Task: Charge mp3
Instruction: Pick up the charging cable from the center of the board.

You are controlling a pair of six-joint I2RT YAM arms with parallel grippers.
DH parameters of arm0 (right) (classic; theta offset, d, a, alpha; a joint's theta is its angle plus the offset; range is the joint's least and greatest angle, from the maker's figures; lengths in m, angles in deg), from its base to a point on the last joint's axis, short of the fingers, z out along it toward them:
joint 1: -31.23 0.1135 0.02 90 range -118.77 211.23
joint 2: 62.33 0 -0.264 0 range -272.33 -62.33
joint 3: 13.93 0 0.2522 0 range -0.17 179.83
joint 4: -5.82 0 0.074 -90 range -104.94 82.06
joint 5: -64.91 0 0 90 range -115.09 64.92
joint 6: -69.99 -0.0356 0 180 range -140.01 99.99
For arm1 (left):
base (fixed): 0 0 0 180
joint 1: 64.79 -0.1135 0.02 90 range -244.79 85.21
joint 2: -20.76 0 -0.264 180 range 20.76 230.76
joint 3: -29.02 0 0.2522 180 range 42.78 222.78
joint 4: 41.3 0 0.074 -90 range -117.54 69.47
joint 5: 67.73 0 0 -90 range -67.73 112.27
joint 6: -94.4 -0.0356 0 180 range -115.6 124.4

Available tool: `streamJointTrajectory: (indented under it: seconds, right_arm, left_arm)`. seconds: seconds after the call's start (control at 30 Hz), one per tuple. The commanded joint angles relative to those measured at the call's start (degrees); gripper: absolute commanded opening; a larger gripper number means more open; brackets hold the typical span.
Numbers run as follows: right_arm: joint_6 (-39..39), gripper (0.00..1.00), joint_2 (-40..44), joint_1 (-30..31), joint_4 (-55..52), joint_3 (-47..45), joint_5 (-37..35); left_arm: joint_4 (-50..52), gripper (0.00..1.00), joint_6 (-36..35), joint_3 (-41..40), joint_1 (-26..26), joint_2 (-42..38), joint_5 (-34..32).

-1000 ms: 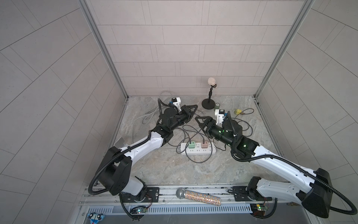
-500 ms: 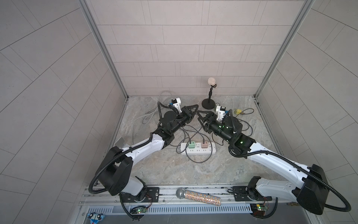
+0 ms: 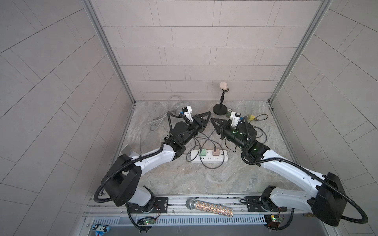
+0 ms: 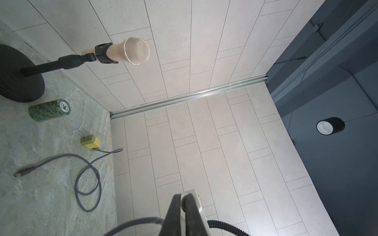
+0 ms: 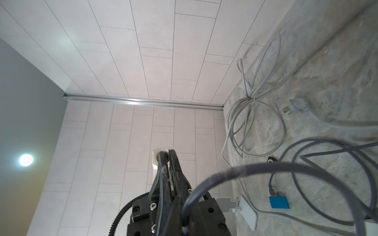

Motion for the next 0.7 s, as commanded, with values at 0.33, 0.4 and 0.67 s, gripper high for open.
streamJointTrajectory:
  seconds: [0.33, 0.4, 0.67]
  right_arm:
    - [1.08, 0.0, 8.59, -2.47, -4.83, -4.61, -2.28]
    - [1.08, 0.0, 8.53, -2.41, -4.53, -4.92, -2.56]
    - [1.53, 0.0, 8.92, -2.47, -4.13, -5.31, -2.94]
  left_arm:
    - [-0.32, 0.3, 2.05, -2.13, 0.88, -2.82, -3.6]
    - [-0.81, 0.28, 3.06, -1.96, 0.97, -1.88, -3.19]
    - [1.37, 0.32, 4.85, -0.75, 2.1, 0.47, -2.43]
